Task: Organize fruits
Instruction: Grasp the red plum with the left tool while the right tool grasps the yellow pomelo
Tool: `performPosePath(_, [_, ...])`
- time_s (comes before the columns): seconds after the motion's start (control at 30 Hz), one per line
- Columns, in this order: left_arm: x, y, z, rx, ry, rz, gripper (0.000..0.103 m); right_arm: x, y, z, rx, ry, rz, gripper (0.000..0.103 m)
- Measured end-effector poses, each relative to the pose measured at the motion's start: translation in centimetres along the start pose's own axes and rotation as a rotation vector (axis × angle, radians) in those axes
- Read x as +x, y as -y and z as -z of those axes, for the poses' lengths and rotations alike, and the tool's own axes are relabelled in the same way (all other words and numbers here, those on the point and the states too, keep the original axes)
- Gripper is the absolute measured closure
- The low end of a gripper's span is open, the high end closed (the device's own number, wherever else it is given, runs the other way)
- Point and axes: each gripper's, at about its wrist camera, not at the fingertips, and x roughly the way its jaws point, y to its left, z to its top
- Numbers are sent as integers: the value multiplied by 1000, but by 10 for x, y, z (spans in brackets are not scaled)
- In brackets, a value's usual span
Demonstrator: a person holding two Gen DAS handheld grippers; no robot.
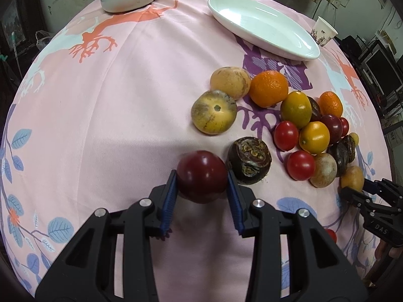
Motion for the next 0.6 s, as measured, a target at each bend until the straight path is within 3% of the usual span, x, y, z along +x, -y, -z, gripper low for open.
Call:
performPosePath(0.33, [-41,9,-11,7,58,71,65,-52,15,-17,90,102,-140,58])
performPosePath(0.5, [-54,30,-58,41,119,116,65,-66,16,-69,75,205,-146,57])
performPosePath(0.6, [-47,52,-95,94,156,106,65,-61,16,-106,47,247,-136,57])
